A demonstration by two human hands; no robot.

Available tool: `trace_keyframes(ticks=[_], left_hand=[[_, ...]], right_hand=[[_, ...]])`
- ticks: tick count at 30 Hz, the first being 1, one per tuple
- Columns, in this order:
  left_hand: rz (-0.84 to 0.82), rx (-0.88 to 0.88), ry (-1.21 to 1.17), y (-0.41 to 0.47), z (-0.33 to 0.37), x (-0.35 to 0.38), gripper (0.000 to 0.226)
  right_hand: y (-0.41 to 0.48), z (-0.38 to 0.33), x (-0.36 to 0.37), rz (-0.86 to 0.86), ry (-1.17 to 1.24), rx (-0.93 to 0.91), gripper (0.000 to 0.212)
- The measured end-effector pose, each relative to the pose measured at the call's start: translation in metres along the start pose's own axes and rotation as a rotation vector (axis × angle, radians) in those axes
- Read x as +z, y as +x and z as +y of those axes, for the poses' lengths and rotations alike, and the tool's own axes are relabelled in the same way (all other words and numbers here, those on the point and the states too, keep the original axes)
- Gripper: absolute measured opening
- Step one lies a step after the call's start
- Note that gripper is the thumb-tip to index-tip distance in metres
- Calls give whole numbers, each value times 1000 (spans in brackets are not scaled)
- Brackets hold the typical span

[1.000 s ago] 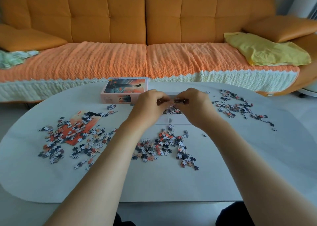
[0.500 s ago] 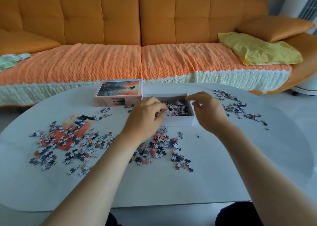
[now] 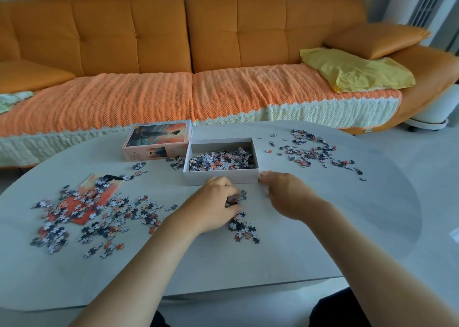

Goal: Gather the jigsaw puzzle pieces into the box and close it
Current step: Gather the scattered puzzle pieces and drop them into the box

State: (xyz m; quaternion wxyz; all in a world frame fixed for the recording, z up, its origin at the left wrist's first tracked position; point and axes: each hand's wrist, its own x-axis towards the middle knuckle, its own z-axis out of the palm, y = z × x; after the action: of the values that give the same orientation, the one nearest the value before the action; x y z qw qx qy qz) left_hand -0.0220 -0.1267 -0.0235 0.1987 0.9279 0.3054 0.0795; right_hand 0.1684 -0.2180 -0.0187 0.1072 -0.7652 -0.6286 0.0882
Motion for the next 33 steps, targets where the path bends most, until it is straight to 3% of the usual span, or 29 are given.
trace_keyframes(ticks=[2, 7, 9, 16, 18, 21, 24, 27, 31, 33], left_hand=[[-26, 10, -14, -1, 5, 0, 55], [-130, 75, 152, -10, 14, 5, 108], [-119, 95, 155, -10, 14, 7, 107], [-14, 47, -46, -13, -6, -11, 70], [-7, 34, 37, -18, -10, -16, 81], [-142, -79, 163, -27, -16, -18, 115], [-154, -100, 86, -32, -20, -17, 104], [-124, -79, -40, -33, -23, -25, 88], [-210, -151, 49, -39, -30, -33, 112], [-211, -156, 95, -40, -30, -31, 111]], right_hand=[[-6, -3, 3, 27, -32, -8, 40], [-22, -17, 11, 9, -36, 18, 35], [-31, -25, 15, -8, -3, 17, 40], [-40, -53, 34, 17, 152, -111, 61], [-37, -53, 36, 55, 183, -118, 59], [-31, -51, 36, 26, 178, -138, 54], [-30, -56, 35, -42, 175, -238, 55], [-27, -63, 28, 2, 270, -248, 49], [-19, -58, 25, -5, 203, -226, 52], [-16, -58, 31, -18, 119, -257, 52]])
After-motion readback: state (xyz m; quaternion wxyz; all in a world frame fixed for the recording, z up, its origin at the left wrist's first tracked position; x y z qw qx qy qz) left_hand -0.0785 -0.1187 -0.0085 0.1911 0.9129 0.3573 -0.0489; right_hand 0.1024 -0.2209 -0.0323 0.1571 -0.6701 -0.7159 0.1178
